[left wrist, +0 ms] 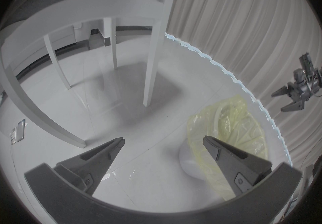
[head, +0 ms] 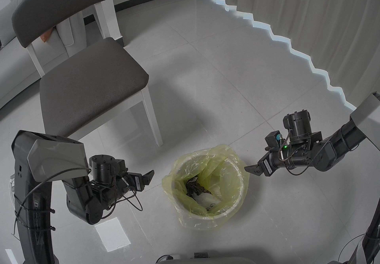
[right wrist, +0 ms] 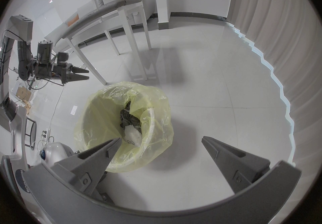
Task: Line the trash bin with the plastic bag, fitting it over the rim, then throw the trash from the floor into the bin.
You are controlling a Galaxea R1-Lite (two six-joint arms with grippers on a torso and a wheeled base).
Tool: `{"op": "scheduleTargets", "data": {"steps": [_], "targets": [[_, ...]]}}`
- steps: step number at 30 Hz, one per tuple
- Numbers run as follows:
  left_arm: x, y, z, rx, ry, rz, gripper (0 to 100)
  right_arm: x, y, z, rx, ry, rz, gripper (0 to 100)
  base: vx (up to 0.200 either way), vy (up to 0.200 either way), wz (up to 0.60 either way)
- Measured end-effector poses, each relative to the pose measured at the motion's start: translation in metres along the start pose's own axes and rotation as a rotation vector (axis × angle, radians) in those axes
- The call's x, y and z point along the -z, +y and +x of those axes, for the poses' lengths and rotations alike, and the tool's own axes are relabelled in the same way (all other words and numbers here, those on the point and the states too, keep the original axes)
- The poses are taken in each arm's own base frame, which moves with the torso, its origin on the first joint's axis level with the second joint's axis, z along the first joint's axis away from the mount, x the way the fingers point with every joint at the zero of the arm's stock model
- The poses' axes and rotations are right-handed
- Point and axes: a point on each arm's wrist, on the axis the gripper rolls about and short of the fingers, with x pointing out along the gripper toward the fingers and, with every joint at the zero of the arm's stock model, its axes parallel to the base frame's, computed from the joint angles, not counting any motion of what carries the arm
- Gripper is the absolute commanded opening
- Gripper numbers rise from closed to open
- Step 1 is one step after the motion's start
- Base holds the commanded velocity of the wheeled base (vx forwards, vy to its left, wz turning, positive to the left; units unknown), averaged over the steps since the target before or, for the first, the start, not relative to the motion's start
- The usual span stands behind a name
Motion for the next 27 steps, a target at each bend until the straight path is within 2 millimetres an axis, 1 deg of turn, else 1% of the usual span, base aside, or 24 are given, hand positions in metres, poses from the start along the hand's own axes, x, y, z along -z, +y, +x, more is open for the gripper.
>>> {"op": "scheduleTargets", "data": {"steps": [6, 9, 14, 19, 27], "targets": [[-0.006, 0.002, -0.013, 0.001, -0.051, -0.015, 100, -0.001, -0.009, 0.015, 0.057, 0.006, 0.032, 100, 0.000, 0.000, 0.00], [-0.007, 0.002, -0.018, 0.003, -0.069, -0.016, 100, -0.002, -0.014, 0.029, 0.098, 0.016, 0.056, 100, 0.000, 0.000, 0.00], [-0.006, 0.006, -0.024, -0.006, -0.087, -0.021, 100, 0.001, -0.021, 0.054, 0.117, 0.027, 0.068, 100, 0.000, 0.000, 0.00], [-0.006, 0.012, -0.030, -0.022, -0.097, -0.029, 100, 0.008, -0.025, 0.077, 0.120, 0.048, 0.073, 100, 0.000, 0.000, 0.00], [-0.003, 0.016, -0.036, -0.035, -0.096, -0.034, 100, 0.026, -0.030, 0.101, 0.119, 0.092, 0.078, 100, 0.000, 0.000, 0.00]]}}
